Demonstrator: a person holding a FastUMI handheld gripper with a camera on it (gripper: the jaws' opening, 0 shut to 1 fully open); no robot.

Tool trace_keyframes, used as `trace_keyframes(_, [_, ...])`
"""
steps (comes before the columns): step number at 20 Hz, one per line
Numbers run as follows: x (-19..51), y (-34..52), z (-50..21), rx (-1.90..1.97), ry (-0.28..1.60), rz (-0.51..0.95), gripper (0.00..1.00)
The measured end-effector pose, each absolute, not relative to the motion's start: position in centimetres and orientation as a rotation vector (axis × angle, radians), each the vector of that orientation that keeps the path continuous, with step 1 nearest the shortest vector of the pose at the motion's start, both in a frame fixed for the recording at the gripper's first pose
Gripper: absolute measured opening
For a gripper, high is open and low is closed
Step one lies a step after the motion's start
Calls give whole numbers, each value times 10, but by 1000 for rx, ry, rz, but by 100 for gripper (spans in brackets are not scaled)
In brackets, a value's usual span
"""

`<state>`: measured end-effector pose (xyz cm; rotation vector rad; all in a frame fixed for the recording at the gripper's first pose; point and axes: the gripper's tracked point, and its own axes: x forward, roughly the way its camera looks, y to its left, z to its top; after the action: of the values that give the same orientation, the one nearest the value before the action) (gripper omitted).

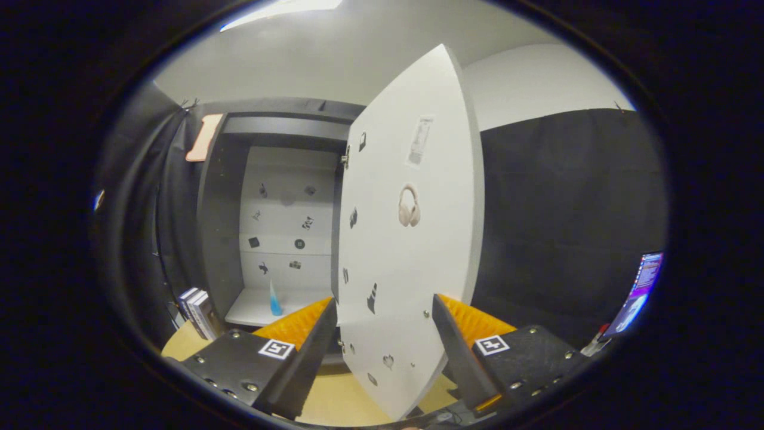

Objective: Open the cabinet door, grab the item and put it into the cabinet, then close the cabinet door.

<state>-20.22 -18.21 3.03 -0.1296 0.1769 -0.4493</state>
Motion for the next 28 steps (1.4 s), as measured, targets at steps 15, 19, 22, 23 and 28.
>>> trace_keyframes(15, [-269,-270,31,19,179,-628,97])
trace_keyframes(19, [-262,-278,19,24,202,-645,97])
trace_keyframes(22, [-254,-280,17,-1,202,-637,97])
trace_keyframes(23, [-257,-277,17,3,206,-633,96])
trace_keyframes(28, [-258,-280,21,19,201,-635,97])
